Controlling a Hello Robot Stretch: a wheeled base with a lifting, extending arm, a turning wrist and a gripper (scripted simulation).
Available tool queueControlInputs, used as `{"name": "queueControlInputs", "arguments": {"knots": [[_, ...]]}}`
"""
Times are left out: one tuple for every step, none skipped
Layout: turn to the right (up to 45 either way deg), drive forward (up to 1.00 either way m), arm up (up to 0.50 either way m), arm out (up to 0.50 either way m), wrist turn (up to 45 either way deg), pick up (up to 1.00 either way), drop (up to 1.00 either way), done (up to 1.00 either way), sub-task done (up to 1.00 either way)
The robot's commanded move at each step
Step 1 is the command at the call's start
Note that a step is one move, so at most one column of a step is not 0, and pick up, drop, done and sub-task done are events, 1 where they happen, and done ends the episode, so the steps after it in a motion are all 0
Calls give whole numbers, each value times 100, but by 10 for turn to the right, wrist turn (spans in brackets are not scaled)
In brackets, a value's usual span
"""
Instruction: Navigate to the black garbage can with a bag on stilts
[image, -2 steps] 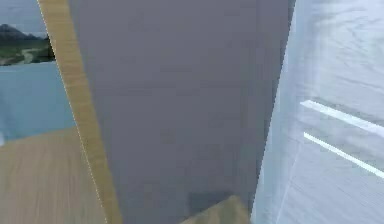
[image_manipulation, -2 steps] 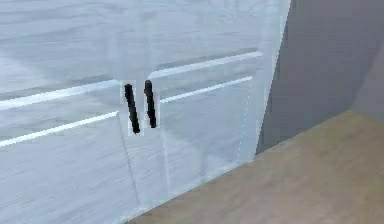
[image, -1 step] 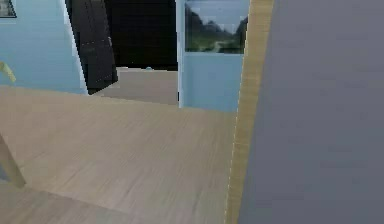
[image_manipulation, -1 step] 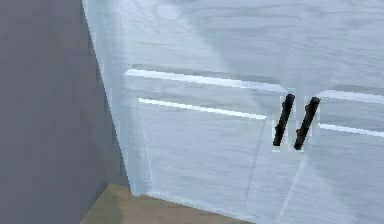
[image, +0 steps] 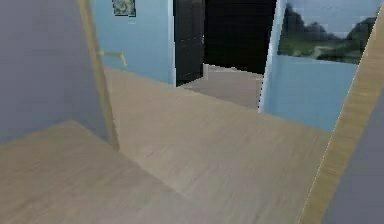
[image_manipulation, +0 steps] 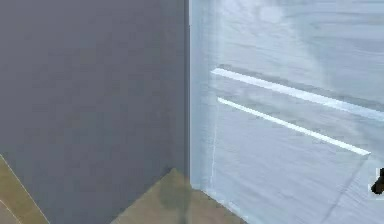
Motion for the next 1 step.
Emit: {"name": "queueControlInputs", "arguments": {"knots": [[0,85,0,0,0,0,0,0,0]]}}
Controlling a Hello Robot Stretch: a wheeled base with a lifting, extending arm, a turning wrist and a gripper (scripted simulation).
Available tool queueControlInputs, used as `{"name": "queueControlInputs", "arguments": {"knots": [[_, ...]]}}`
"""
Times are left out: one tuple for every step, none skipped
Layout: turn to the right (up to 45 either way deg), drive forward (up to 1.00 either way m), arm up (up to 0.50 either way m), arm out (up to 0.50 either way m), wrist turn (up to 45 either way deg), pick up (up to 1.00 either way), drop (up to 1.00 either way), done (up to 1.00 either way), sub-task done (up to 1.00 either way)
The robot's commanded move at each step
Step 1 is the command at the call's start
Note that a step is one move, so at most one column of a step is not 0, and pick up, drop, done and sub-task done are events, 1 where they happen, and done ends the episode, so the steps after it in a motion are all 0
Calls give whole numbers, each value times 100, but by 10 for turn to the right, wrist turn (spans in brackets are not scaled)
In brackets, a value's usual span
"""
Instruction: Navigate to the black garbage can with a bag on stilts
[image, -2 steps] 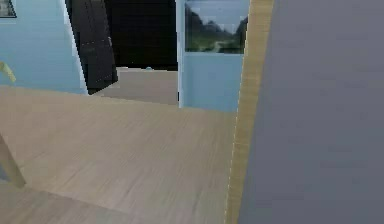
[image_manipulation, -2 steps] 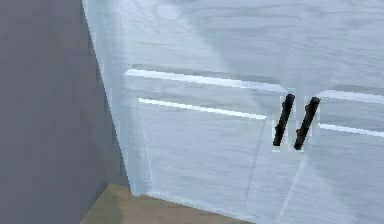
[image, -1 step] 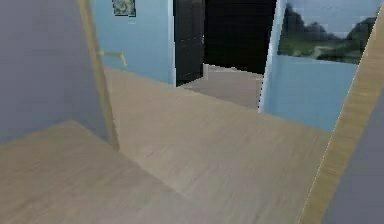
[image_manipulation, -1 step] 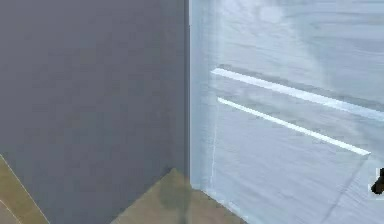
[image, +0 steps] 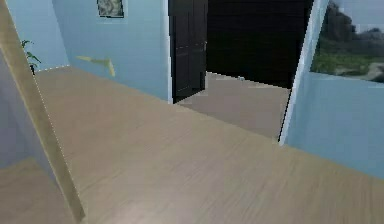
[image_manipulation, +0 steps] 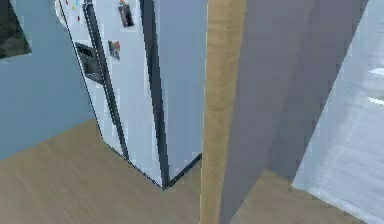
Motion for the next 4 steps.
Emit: {"name": "queueControlInputs", "arguments": {"knots": [[-420,0,0,0,0,0,0,0,0],[0,5,0,0,0,0,0,0,0],[450,0,0,0,0,0,0,0,0],[90,0,0,0,0,0,0,0,0]]}}
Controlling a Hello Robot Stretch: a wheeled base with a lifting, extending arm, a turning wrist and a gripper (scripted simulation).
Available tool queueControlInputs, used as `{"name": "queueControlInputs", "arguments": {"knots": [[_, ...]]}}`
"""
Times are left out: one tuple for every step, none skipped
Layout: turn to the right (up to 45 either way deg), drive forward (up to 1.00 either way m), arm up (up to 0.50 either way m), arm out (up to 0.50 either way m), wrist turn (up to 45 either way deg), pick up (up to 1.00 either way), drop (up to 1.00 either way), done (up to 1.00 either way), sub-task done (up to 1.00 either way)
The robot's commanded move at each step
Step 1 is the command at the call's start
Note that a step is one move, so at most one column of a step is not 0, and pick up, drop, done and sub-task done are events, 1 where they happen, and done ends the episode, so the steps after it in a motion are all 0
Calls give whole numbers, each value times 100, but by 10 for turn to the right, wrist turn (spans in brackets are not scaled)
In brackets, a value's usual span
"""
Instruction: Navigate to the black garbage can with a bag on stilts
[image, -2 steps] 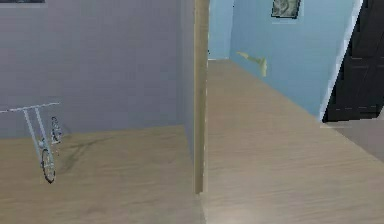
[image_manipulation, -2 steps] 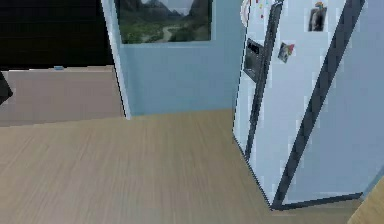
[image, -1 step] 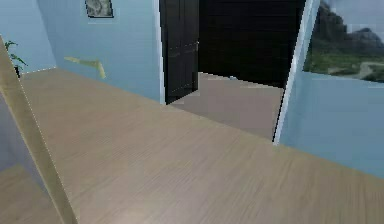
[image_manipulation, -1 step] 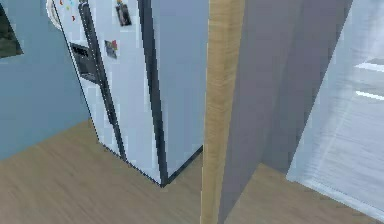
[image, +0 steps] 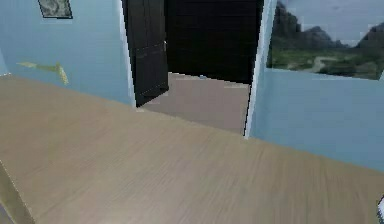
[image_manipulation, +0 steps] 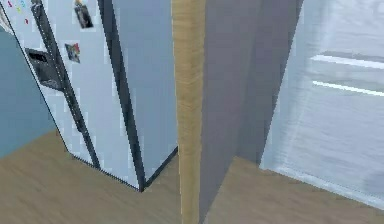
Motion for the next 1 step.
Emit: {"name": "queueControlInputs", "arguments": {"knots": [[0,100,0,0,0,0,0,0,0]]}}
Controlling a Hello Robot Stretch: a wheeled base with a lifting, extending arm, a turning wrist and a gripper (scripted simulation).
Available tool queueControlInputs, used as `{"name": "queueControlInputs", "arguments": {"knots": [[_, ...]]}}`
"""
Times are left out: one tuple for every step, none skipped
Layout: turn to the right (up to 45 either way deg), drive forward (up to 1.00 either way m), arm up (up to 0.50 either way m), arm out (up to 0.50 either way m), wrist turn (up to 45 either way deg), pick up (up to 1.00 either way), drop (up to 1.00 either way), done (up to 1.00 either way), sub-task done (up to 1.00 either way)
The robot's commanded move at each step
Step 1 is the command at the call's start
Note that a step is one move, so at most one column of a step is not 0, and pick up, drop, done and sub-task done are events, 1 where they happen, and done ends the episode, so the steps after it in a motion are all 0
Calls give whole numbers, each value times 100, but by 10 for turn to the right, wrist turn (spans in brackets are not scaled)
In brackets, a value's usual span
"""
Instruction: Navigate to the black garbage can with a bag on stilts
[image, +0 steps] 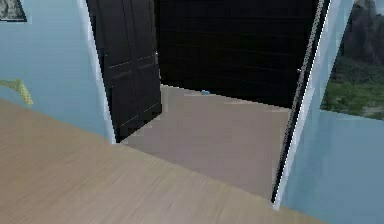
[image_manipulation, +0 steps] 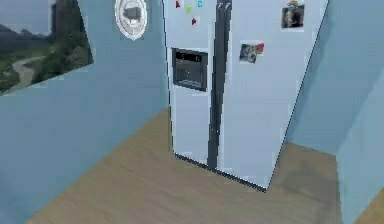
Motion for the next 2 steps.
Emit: {"name": "queueControlInputs", "arguments": {"knots": [[0,100,0,0,0,0,0,0,0],[90,0,0,0,0,0,0,0,0]]}}
